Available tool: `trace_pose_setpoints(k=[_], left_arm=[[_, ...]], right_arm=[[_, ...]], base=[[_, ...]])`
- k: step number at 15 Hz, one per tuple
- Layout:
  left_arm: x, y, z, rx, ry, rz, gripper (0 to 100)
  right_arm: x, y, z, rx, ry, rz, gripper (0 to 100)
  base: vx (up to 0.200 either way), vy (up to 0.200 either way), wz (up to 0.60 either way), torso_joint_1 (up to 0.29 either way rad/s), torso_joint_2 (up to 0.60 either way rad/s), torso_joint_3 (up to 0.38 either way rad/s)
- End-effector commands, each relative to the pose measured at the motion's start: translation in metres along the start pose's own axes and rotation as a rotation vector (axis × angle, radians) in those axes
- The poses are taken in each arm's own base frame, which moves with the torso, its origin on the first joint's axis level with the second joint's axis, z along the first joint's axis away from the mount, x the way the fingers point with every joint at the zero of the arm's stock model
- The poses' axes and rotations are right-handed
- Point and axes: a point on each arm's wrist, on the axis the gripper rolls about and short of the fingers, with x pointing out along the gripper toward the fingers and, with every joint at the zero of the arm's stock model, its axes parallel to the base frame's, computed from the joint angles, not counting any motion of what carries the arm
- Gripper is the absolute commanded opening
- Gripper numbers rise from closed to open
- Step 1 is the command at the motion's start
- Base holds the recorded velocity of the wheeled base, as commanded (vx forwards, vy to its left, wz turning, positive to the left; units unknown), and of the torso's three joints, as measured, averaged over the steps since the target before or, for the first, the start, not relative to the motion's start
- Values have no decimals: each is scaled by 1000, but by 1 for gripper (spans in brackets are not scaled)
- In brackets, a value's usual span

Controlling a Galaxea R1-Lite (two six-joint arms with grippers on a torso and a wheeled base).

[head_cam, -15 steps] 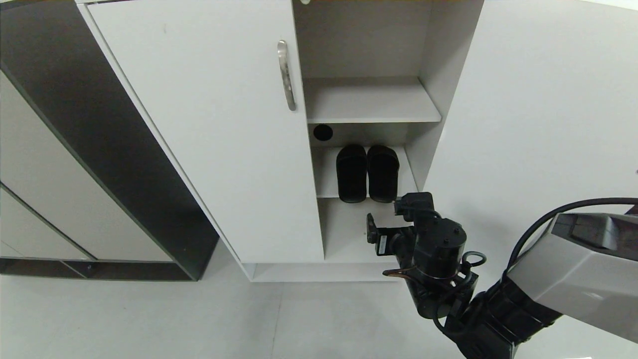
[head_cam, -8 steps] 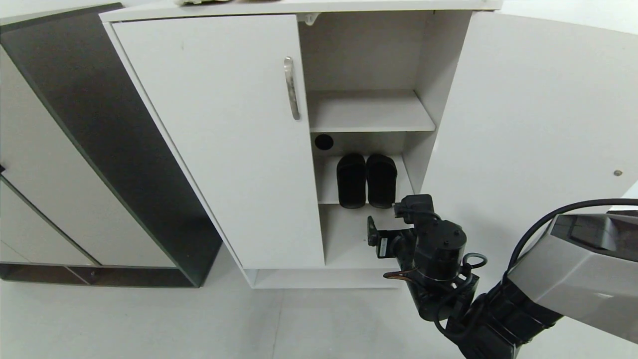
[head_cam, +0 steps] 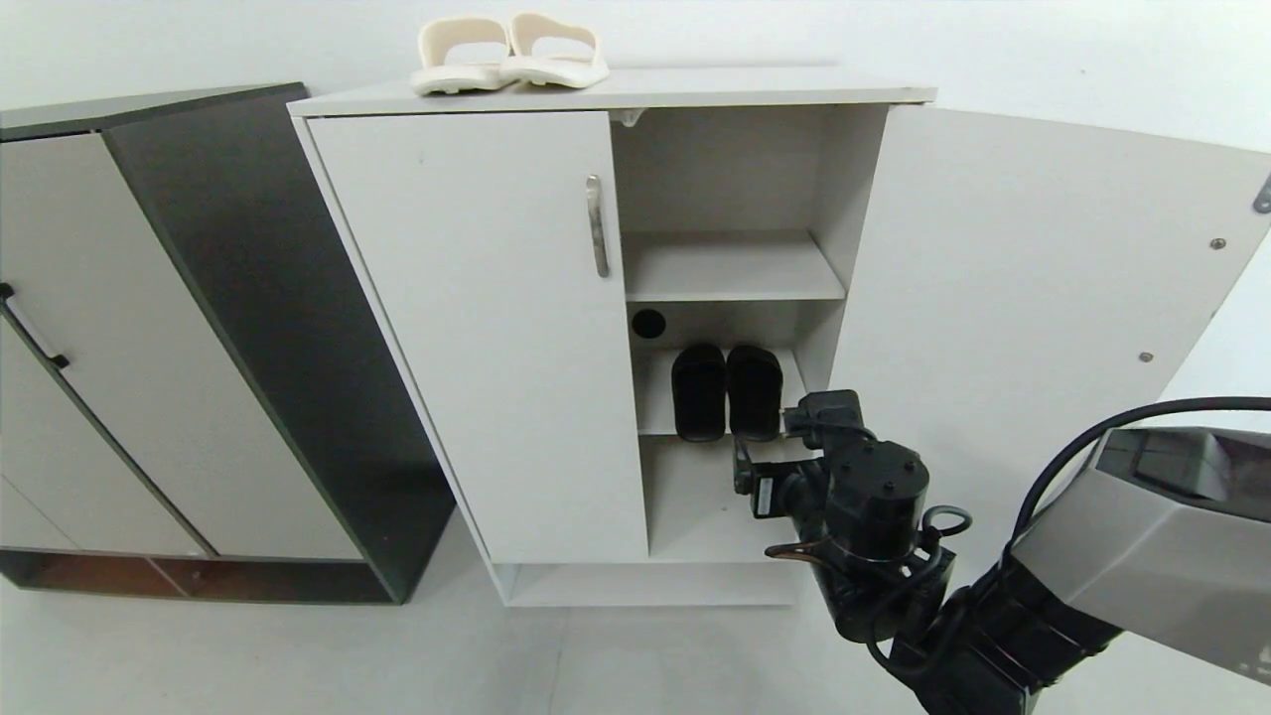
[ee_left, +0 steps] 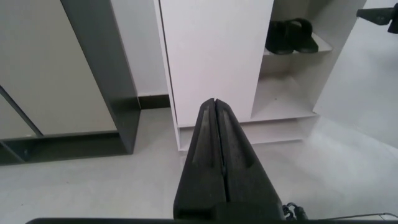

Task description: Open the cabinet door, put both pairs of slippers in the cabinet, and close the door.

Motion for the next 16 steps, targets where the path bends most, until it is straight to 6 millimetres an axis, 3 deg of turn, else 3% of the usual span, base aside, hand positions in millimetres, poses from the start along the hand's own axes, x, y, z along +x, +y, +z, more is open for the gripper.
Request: trace_pose_setpoints(k=[1,7,16], left_arm=[[0,0,0,-2,2,1,0],[0,0,0,1,2,-1,0],[0,0,0,1,2,-1,0]], right_arm=[[-9,-4,3,-30,15,12,100],[-20,-9,-4,-74,56,77,100],[-23,-7,-12,-107,78,88,100]], base=[[0,0,0,2,7,183],[0,0,0,1,0,17],[0,200,0,1,1,5]])
